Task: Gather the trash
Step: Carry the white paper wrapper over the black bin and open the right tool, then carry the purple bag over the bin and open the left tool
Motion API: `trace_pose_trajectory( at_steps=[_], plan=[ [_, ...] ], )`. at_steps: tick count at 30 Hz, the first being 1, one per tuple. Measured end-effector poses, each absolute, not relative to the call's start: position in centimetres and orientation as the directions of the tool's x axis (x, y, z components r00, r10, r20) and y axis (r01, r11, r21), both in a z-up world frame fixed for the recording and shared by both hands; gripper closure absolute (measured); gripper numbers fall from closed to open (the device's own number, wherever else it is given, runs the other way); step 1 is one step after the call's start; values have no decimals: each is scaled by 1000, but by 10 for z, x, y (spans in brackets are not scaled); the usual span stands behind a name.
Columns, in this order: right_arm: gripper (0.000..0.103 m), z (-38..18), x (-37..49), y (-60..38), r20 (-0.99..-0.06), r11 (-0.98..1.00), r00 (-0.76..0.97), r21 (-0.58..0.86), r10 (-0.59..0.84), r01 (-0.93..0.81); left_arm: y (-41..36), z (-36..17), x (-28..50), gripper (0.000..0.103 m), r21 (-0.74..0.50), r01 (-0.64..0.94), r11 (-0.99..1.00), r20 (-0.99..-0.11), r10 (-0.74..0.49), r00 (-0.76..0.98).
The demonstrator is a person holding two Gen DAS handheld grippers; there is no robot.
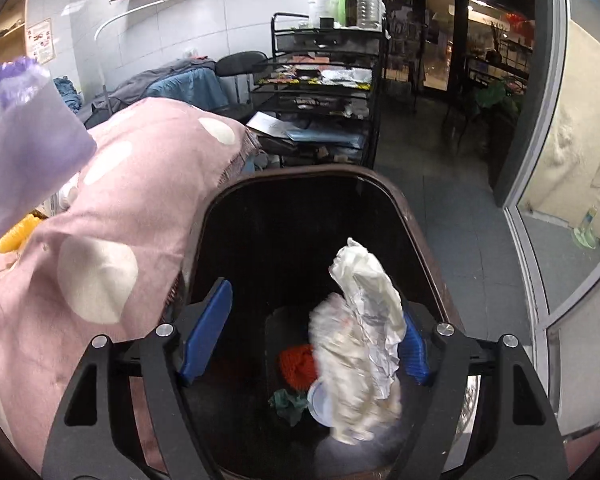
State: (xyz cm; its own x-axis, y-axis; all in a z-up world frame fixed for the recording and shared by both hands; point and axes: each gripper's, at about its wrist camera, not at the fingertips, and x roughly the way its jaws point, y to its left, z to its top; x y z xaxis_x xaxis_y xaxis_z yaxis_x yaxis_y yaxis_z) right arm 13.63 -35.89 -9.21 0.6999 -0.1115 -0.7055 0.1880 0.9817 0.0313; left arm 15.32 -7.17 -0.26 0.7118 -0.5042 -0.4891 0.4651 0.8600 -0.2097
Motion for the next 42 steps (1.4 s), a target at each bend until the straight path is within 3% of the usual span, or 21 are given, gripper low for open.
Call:
trace_pose_trajectory(
  at_steps=[3,15,32,34,35,36,38,42],
  plan=[
    [21,-87,129,-364,-691,975,710,36,-136,221,-78,-2,153,98,-201,476,856,-491,-509,707],
    [16,-35,99,-409,-586,902,744,52,-320,428,-126,-12,155,98,-141,542,828,-539,-524,659],
    [15,-13,85,-421,-553,903,778,100,-299,418,-212,-43,170,97,-26,640,768,-672,-488,557],
    [14,-14,82,-422,-555,903,776,98,-299,418,-218,-46,171,89,-17,645,764,-686,-478,549],
    [14,-14,82,-423,-555,902,776,100,-299,419,-221,-48,171,78,-15,649,761,-695,-475,540],
    [13,-14,83,-423,-556,902,776,102,-298,420,-223,-48,170,56,-13,651,759,-698,-473,538],
    [12,-14,84,-423,-558,900,774,105,-299,423,-223,-48,167,28,5,648,762,-688,-467,555],
    [11,-14,84,-424,-559,897,773,111,-300,428,-218,-42,162,12,-2,651,759,-654,-493,573]
  ],
)
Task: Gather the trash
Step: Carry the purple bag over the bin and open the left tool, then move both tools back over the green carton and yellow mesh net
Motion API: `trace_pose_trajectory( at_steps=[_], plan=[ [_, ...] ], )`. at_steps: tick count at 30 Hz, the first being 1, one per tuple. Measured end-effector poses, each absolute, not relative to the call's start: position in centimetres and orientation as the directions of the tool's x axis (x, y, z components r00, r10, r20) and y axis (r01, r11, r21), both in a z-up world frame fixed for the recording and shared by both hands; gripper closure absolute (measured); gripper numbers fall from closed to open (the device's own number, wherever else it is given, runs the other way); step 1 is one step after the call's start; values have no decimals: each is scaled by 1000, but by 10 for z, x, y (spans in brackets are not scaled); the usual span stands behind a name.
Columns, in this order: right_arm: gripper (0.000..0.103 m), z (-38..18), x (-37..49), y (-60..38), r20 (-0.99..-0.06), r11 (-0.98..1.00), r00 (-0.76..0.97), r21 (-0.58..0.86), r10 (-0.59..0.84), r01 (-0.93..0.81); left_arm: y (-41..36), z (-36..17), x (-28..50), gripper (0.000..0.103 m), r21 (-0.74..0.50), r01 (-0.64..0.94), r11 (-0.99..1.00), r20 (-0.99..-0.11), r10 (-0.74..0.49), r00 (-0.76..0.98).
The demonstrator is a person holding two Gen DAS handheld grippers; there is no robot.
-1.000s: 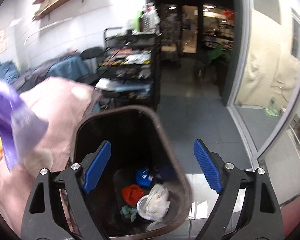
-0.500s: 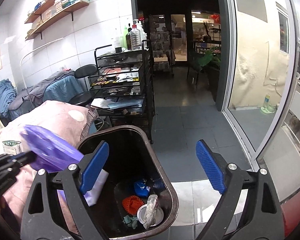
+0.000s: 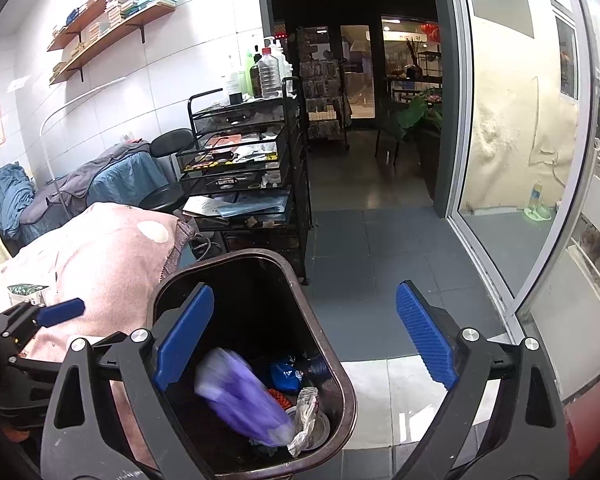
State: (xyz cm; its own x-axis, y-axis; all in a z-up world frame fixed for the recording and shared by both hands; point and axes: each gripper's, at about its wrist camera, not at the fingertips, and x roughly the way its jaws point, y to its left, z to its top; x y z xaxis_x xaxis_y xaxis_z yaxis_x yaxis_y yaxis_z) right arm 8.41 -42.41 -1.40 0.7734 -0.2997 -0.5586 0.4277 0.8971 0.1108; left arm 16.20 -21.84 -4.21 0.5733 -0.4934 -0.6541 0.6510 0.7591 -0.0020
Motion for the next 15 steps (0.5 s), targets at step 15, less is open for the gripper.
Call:
trace_pose_trajectory(
  at_steps=[15],
  plan=[
    [7,-15,87,-416,-541,917,801,123,-258,379,-185,-15,138,5,-69,635,769,-546,-562,622]
  ],
)
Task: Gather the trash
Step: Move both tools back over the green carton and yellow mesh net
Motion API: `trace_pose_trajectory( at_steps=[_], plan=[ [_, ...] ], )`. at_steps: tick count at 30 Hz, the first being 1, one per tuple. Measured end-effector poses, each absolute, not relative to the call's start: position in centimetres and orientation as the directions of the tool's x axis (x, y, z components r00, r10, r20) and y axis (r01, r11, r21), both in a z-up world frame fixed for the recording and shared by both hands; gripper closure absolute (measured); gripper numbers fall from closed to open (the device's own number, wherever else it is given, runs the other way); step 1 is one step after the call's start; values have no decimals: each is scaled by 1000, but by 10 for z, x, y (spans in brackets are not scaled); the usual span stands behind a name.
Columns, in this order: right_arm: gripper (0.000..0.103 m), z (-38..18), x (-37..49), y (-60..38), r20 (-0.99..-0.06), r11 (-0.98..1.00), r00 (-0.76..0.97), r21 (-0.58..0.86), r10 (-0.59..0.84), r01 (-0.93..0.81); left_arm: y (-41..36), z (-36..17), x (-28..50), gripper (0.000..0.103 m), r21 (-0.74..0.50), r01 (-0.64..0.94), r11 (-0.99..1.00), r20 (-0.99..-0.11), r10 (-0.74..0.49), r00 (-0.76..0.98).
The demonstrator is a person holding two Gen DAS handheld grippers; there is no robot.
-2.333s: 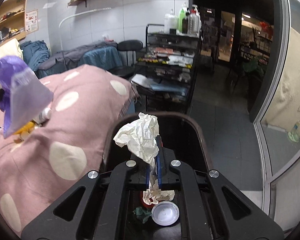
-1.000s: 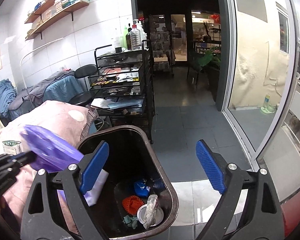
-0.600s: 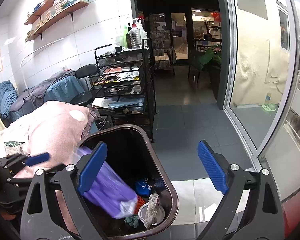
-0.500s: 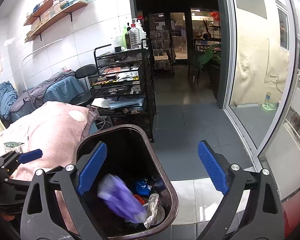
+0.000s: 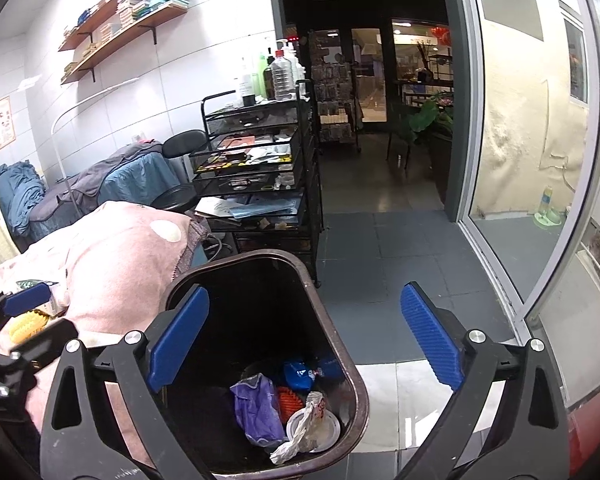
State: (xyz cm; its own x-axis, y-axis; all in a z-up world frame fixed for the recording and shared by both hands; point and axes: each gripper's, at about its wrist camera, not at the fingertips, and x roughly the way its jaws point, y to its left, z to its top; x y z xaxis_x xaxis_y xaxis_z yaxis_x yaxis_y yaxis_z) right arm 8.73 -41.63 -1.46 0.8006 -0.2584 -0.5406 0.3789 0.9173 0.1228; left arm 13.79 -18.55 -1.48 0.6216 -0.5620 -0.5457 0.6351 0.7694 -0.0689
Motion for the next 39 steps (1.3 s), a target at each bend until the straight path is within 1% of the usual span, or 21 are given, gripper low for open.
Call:
trace_pose_trajectory(
  at_steps=[7,11,16,22,25,31,35,39],
  plan=[
    [6,-21,92,-407,-535,934,819,141,-207,328,-151,-8,128,5,-69,594,802,-508,-540,671],
    [6,-23,97,-397,-538,942,824,151,-176,300,-128,-7,126,5,-57,552,832,-494,-504,709],
    [6,-22,107,-378,-528,956,839,154,-133,249,-96,-7,129,5,-87,490,868,-491,-465,736],
    [6,-16,124,-338,-508,980,860,142,-48,138,-57,-5,132,5,-109,408,907,-489,-406,772],
    [6,-14,137,-313,-507,989,862,139,22,56,-34,-6,138,5,-122,354,927,-500,-366,785],
    [6,-12,159,-268,-523,984,836,143,165,-105,22,-17,143,5,-145,234,961,-552,-275,787],
    [6,-14,176,-239,-547,967,798,144,254,-209,62,-26,150,5,-195,170,966,-582,-254,772],
    [6,-16,196,-204,-576,944,754,111,316,-311,92,-36,162,6,-221,128,967,-616,-240,751]
  ],
)
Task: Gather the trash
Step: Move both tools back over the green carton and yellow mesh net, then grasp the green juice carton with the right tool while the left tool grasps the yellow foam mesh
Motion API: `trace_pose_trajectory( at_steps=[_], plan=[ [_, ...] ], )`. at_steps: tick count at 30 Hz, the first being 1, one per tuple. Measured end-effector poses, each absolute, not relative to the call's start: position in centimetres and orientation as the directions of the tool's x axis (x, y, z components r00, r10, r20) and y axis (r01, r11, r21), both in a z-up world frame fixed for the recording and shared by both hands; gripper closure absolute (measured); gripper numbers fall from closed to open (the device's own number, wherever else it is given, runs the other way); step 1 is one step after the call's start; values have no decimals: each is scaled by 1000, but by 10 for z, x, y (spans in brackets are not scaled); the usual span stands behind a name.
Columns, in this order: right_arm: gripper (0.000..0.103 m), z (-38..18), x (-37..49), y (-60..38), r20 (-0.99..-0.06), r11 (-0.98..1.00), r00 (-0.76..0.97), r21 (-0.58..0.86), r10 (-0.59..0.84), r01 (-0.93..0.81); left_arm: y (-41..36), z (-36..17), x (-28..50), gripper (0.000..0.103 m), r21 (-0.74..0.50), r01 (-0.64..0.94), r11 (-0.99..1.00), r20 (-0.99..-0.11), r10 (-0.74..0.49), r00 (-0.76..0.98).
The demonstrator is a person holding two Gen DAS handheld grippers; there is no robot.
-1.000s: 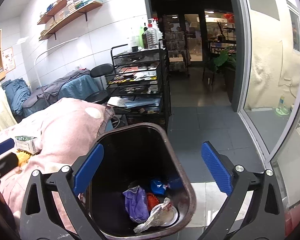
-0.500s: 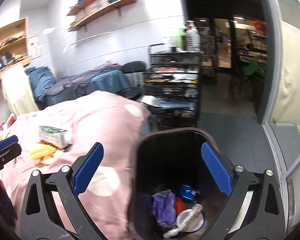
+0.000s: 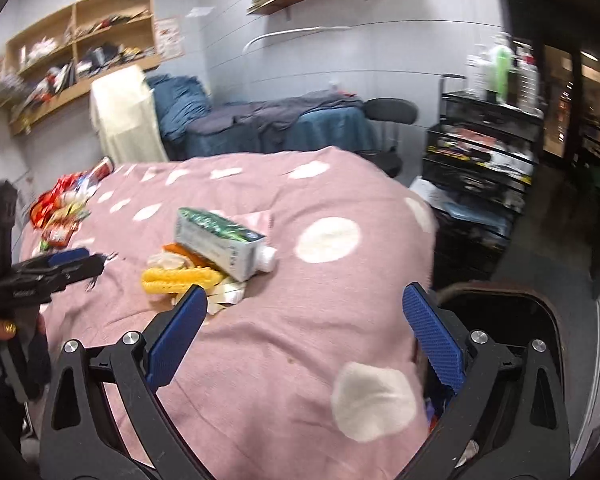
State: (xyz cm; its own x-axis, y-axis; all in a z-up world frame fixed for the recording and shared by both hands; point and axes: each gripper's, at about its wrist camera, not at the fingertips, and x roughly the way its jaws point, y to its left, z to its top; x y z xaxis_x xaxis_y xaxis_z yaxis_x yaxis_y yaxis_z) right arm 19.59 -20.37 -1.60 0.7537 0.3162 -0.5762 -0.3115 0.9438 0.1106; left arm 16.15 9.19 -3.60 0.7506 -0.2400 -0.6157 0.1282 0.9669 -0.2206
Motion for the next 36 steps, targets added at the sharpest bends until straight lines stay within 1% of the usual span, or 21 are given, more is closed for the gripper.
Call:
trace_pose_trajectory(
  at_steps=[3,5,7,11,13,16,18,20,22,25,27,29,32,33,36],
  plan=[
    [6,-18,214,-180,-609,918,704,108,365,-382,105,-41,169,7,-256,115,960,-634,-256,729],
    [6,-19,226,-164,-620,905,691,78,372,-418,109,-42,173,7,-263,117,958,-639,-264,722],
    [6,-21,235,-152,-635,894,677,49,372,-445,107,-42,176,7,-262,126,957,-643,-270,717],
    [7,-28,264,-124,-684,842,604,28,409,-538,90,-41,180,8,-229,194,954,-655,-299,694],
    [14,-31,278,-113,-705,824,581,7,406,-567,79,-42,181,12,-216,234,948,-664,-318,677],
    [20,-36,297,-98,-738,796,539,-4,405,-605,63,-45,183,22,-175,285,943,-685,-324,653],
    [21,-42,307,-86,-764,765,499,-11,409,-644,55,-48,186,31,-152,314,937,-704,-326,631],
    [24,-49,315,-72,-790,740,478,-47,384,-671,48,-51,190,36,-128,346,929,-725,-326,607],
    [27,-56,322,-63,-810,719,460,-68,365,-691,42,-56,194,37,-109,371,922,-745,-323,584],
    [27,-66,331,-50,-826,696,447,-98,342,-712,33,-63,204,40,-85,400,913,-774,-313,551],
    [27,-73,337,-45,-838,691,434,-99,331,-716,31,-68,211,53,-81,406,910,-791,-306,530],
    [29,-79,341,-42,-845,688,425,-96,326,-719,29,-72,216,60,-84,414,907,-804,-307,510],
    [33,-80,344,-43,-840,696,421,-75,341,-714,31,-75,220,75,-87,411,908,-810,-304,501],
    [36,-78,344,-46,-834,703,425,-65,351,-708,31,-75,219,78,-88,408,909,-808,-305,504],
    [39,-73,345,-53,-820,729,433,-29,373,-684,34,-72,215,83,-91,400,912,-794,-309,523]
  ],
)
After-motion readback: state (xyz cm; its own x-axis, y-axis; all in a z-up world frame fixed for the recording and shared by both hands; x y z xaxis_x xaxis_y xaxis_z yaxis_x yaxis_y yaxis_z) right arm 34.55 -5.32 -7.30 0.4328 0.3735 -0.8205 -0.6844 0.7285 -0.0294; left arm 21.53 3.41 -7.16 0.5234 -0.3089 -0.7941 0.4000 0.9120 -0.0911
